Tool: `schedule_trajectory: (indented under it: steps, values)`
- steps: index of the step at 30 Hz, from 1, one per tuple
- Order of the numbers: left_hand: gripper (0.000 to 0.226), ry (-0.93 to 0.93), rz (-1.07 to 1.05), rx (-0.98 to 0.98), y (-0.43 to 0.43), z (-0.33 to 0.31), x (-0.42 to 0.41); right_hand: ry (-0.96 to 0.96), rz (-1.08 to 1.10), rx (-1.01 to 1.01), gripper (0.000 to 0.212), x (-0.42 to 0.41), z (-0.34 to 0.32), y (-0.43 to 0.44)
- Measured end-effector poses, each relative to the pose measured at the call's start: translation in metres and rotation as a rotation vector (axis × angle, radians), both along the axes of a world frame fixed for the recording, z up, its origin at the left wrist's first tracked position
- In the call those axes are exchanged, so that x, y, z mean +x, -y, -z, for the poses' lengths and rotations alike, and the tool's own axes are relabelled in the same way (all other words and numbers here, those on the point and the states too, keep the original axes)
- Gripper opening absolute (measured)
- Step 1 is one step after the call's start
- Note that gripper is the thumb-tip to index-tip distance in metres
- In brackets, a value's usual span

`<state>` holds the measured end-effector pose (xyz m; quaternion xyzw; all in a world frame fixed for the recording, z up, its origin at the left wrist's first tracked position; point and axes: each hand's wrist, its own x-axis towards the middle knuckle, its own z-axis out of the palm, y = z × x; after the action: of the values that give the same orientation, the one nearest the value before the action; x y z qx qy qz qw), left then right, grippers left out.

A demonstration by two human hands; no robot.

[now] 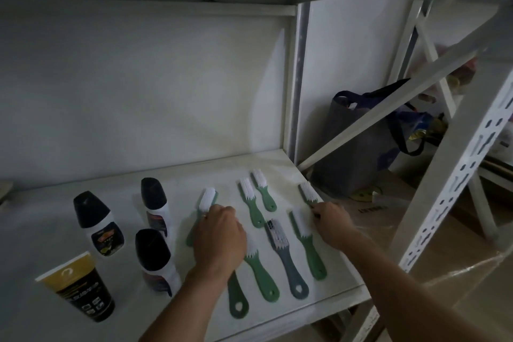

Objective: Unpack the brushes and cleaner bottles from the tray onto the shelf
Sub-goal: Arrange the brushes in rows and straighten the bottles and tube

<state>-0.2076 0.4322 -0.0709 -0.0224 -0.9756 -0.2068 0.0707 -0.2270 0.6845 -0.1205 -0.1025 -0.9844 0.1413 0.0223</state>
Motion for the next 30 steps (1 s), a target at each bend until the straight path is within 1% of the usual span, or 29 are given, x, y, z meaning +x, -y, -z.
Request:
schedule_trajectory:
  steps: [2, 4, 6, 8, 10, 13, 18, 20, 22, 24, 25, 27, 30]
  values:
    - [0.032, 0.176, -0.104, -0.046, 0.000, 0.002, -0.021, 0.028, -0.028, -0.011, 0.030, -0.024, -0.005, -0.001]
    - [0.040, 0.351, -0.188, -0.050, 0.000, 0.004, -0.038, 0.042, -0.064, 0.002, 0.031, -0.045, -0.010, 0.002]
    - [0.048, 0.443, -0.263, -0.055, 0.000, 0.002, -0.050, 0.040, -0.091, 0.009, 0.031, -0.064, -0.011, 0.005]
    - [0.051, 0.483, -0.339, 0.018, 0.000, 0.000, -0.063, 0.056, -0.105, 0.002, 0.030, -0.080, -0.010, 0.008]
    - [0.050, 0.472, -0.342, 0.040, 0.001, 0.001, -0.079, 0.074, -0.129, -0.007, 0.029, -0.093, -0.010, 0.014]
    - [0.046, 0.439, -0.243, -0.047, 0.004, 0.010, -0.103, 0.098, -0.162, 0.000, 0.028, -0.106, -0.009, 0.025]
    - [0.045, 0.394, -0.148, -0.073, 0.002, 0.017, -0.117, 0.126, -0.166, -0.015, 0.024, -0.107, -0.009, 0.035]
    - [0.044, 0.378, -0.131, -0.074, 0.003, 0.019, -0.117, 0.114, -0.160, -0.036, 0.027, -0.104, -0.012, 0.037]
    - [0.045, 0.368, -0.115, -0.055, 0.005, 0.022, -0.118, 0.062, -0.161, -0.072, 0.036, -0.100, -0.019, 0.044]
    - [0.045, 0.343, -0.094, -0.046, 0.007, 0.025, -0.114, 0.004, -0.207, -0.079, 0.040, -0.094, -0.028, 0.060]
    - [0.044, 0.326, -0.081, -0.049, 0.008, 0.026, -0.112, 0.008, -0.252, -0.078, 0.040, -0.091, -0.032, 0.071]
    - [0.040, 0.295, -0.046, -0.066, 0.009, 0.030, -0.107, 0.072, -0.332, -0.037, 0.040, -0.084, -0.035, 0.095]
    - [0.031, 0.263, -0.017, -0.066, 0.010, 0.032, -0.103, 0.124, -0.301, 0.085, 0.043, -0.080, -0.033, 0.118]
